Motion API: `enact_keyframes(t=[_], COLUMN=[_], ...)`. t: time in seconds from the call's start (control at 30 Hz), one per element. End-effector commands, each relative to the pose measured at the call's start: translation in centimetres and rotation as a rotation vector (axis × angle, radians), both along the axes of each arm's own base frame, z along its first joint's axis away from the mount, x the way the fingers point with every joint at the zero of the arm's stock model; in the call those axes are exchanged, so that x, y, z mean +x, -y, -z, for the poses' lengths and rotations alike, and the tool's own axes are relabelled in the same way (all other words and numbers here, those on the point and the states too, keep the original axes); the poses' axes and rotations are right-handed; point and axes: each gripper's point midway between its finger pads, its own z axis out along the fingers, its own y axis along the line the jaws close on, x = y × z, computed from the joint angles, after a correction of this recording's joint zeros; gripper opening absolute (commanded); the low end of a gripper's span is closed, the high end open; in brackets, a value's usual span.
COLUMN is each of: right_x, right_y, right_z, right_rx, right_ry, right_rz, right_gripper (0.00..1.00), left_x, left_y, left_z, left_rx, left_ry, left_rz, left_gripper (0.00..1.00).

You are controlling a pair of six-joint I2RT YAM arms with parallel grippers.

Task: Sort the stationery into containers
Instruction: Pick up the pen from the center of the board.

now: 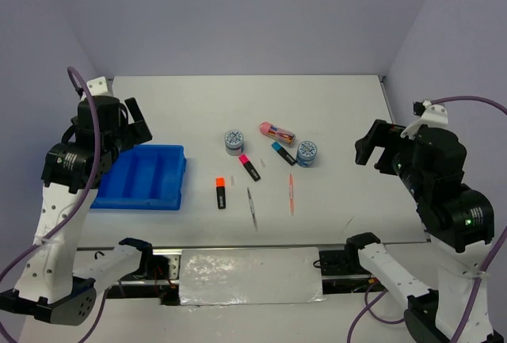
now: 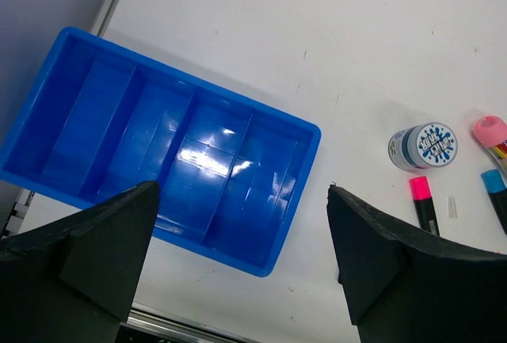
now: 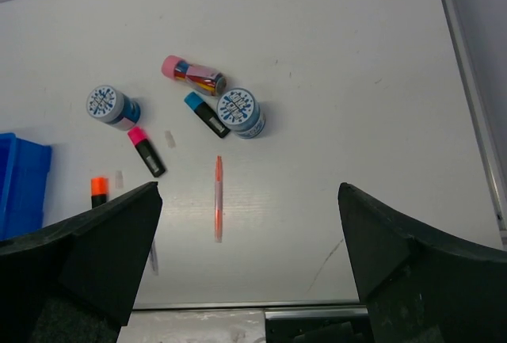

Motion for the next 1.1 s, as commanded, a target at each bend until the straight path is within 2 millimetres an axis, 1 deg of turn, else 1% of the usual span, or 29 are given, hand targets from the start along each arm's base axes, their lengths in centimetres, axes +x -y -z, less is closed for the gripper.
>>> enact_keyframes(t=[0.0, 0.07, 0.13, 0.17, 0.2, 0.23, 0.27, 0.3, 0.33, 0.37, 0.4, 0.43, 0.5, 0.53, 0.57, 0.6, 0.63, 0.67, 0.7, 0.73, 0.77, 0.8, 0.83, 0.9, 0.93, 0.97, 1.0, 1.03, 1.07], right_x=[0.2, 0.6, 0.9, 1.4, 1.7, 1.9, 2.4, 2.6, 2.9, 3.1, 3.3, 3.5, 3.5, 3.6, 3.8, 3.4, 3.5, 3.5, 3.3, 3.4, 3.4, 3.1, 3.5, 3.6, 3.8, 4.0, 3.8, 4.2, 4.4], right_y=[0.0, -0.6, -1.7, -2.3, -3.0, -4.2, -5.3, -6.1, -6.4, -7.6, -8.2, -8.9, -10.9, -11.6, -12.1, -13.2, -13.2, -13.6, -14.1, -14.5, -15.1, -15.2, -15.6, -15.8, -15.8, -16.0, -16.2, -16.6, -16.6], right_z=[0.0, 0.5, 1.2, 2.5, 3.3, 4.2, 6.0, 7.0, 8.6, 9.5, 10.3, 12.4, 14.4, 17.1, 18.3, 19.8, 22.6, 23.8, 25.0, 26.8, 27.6, 28.8, 30.0, 31.4, 32.5, 33.0, 33.9, 34.2, 34.5], right_rx=[0.006, 0.016, 0.053, 0.063, 0.079, 0.133, 0.149, 0.159, 0.165, 0.156, 0.146, 0.145, 0.128, 0.098, 0.077, 0.067, 0.028, 0.029, 0.029, 0.023, 0.032, 0.016, 0.005, -0.025, -0.046, -0.051, -0.059, -0.053, -0.057], right_ry=[0.002, 0.001, -0.014, -0.055, -0.087, -0.127, -0.183, -0.210, -0.245, -0.267, -0.286, -0.349, -0.386, -0.449, -0.462, -0.489, -0.537, -0.555, -0.574, -0.591, -0.600, -0.620, -0.637, -0.658, -0.678, -0.681, -0.704, -0.691, -0.695], right_rz=[0.007, -0.017, -0.058, -0.077, -0.099, -0.125, -0.151, -0.166, -0.130, -0.155, -0.153, -0.129, -0.136, -0.122, -0.120, -0.128, -0.094, -0.091, -0.093, -0.093, -0.110, -0.115, -0.114, -0.126, -0.122, -0.125, -0.140, -0.151, -0.149], right_gripper=[1.00, 0.98, 0.97, 1.00, 1.00, 1.00, 1.00, 1.00, 1.00, 1.00, 1.00, 1.00, 1.00, 1.00, 1.00, 1.00, 0.99, 0.98, 0.97, 0.91, 0.87, 0.84, 0.79, 0.77, 0.70, 0.68, 0.67, 0.65, 0.64], left_x=[0.4, 0.5, 1.1, 1.4, 1.6, 1.9, 2.2, 2.4, 2.7, 3.1, 3.3, 3.5, 3.9, 4.0, 4.1, 4.3, 4.2, 4.2, 4.1, 4.2, 4.0, 4.1, 4.1, 4.2, 4.2, 4.2, 4.3, 4.3, 4.3], left_y=[-0.3, -0.3, 0.5, 1.0, 1.4, 2.3, 2.8, 3.2, 4.1, 4.5, 5.1, 5.6, 6.8, 7.1, 7.8, 8.1, 8.5, 8.7, 9.0, 9.4, 9.8, 10.0, 10.2, 10.3, 10.3, 10.4, 10.4, 10.5, 10.4], left_z=[-1.2, -1.0, -1.0, -1.0, -0.9, -0.8, -0.8, -0.7, -0.3, -0.3, -0.1, 0.4, 1.0, 1.7, 2.1, 2.9, 3.6, 4.0, 4.4, 4.8, 5.0, 4.9, 5.2, 5.5, 5.4, 5.3, 5.2, 5.0, 4.9], left_rx=[-0.010, -0.012, -0.028, -0.033, -0.044, -0.072, -0.086, -0.109, -0.135, -0.147, -0.168, -0.174, -0.177, -0.170, -0.164, -0.156, -0.157, -0.157, -0.161, -0.165, -0.173, -0.178, -0.178, -0.168, -0.166, -0.158, -0.157, -0.154, -0.150], left_ry=[0.041, 0.033, 0.035, 0.035, 0.032, 0.022, 0.026, 0.024, 0.014, 0.019, 0.018, 0.007, -0.005, -0.022, -0.033, -0.061, -0.081, -0.096, -0.109, -0.120, -0.125, -0.114, -0.118, -0.128, -0.128, -0.131, -0.126, -0.119, -0.115], left_rz=[-0.036, -0.044, -0.004, 0.024, 0.044, 0.081, 0.098, 0.107, 0.145, 0.153, 0.161, 0.171, 0.188, 0.192, 0.200, 0.200, 0.201, 0.205, 0.215, 0.224, 0.240, 0.251, 0.258, 0.270, 0.272, 0.281, 0.285, 0.291, 0.294], left_gripper=[0.99, 0.99, 0.99, 0.99, 0.99, 0.99, 0.99, 0.99, 0.99, 0.99, 0.99, 0.99, 0.99, 0.99, 0.99, 0.99, 0.99, 0.99, 0.99, 0.99, 0.99, 0.99, 0.99, 0.99, 0.99, 0.99, 0.99, 0.99, 0.99])
